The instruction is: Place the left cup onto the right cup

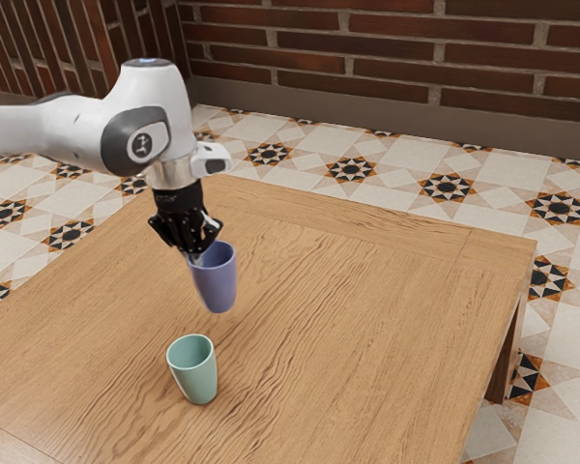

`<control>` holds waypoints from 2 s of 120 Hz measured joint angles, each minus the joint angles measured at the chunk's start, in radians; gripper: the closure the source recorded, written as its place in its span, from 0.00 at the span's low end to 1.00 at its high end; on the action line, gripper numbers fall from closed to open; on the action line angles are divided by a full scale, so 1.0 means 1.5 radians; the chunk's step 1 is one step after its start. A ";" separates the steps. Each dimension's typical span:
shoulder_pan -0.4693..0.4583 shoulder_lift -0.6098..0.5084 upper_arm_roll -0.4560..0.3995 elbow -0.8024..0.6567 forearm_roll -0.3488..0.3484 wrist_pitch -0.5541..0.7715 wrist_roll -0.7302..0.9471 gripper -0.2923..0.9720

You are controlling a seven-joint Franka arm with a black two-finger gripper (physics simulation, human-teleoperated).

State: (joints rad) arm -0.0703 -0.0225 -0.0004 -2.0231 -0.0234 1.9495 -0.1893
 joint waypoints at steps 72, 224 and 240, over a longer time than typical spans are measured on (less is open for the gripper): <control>0.007 -0.121 -0.007 -0.120 0.000 -0.004 -0.123 0.85; 0.015 -0.151 -0.016 -0.183 -0.012 0.003 -0.235 0.85; 0.016 -0.143 -0.016 -0.183 -0.013 0.012 -0.237 0.85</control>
State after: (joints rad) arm -0.0463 -0.2374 -0.0245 -2.2978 -0.0435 1.9673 -0.5455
